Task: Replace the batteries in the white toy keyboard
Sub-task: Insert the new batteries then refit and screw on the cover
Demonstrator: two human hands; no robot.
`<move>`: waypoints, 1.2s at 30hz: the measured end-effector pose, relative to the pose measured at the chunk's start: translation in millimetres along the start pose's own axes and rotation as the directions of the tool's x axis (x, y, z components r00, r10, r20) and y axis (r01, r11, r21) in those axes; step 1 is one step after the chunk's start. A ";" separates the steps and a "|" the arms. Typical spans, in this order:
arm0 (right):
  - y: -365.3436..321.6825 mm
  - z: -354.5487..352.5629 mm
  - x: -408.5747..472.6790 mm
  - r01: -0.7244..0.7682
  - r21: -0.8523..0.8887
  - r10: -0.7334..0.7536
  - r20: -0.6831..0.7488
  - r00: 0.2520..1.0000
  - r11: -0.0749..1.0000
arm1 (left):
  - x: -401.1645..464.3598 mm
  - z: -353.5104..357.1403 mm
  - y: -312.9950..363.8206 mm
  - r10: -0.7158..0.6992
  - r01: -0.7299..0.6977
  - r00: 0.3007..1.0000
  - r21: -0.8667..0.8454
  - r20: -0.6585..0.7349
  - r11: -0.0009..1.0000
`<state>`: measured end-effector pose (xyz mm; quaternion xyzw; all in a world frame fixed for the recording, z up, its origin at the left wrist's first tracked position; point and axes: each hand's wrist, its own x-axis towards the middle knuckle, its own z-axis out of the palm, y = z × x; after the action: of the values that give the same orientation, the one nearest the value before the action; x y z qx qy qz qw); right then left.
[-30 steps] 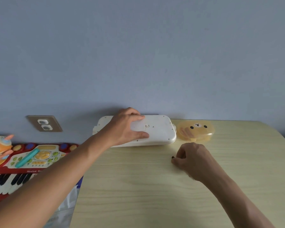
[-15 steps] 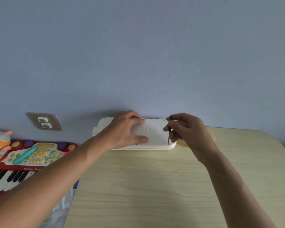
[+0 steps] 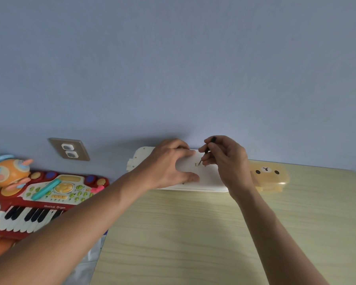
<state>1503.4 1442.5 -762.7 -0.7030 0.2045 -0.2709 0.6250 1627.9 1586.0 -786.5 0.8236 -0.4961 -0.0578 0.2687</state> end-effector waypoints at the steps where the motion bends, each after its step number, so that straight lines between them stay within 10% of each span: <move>1: 0.3 0.1 0.5 0.004 0.004 -0.004 -0.002 1.000 1.000 | -0.2 -0.3 0.2 0.001 -0.001 1.000 0.000 0.001 1.000; 12: -0.5 0.2 1.0 0.041 -0.077 -0.040 0.020 0.999 0.996 | -0.1 -5.3 3.6 -0.022 0.023 0.999 -0.023 0.039 0.999; 20: -1.6 1.9 1.2 0.050 -0.157 -0.056 -0.035 0.998 0.986 | 13.0 -14.0 37.8 -0.093 -0.079 0.956 -0.554 -0.277 0.829; 36: -0.8 6.4 3.0 -0.040 -0.120 0.041 0.009 0.999 0.992 | 30.5 -10.7 38.9 -0.096 -0.118 0.952 -0.640 -0.290 0.759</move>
<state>1509.8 1445.7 -762.0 -0.7367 0.2309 -0.2412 0.5880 1616.4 1550.1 -752.8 0.6747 -0.4022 -0.0969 0.6112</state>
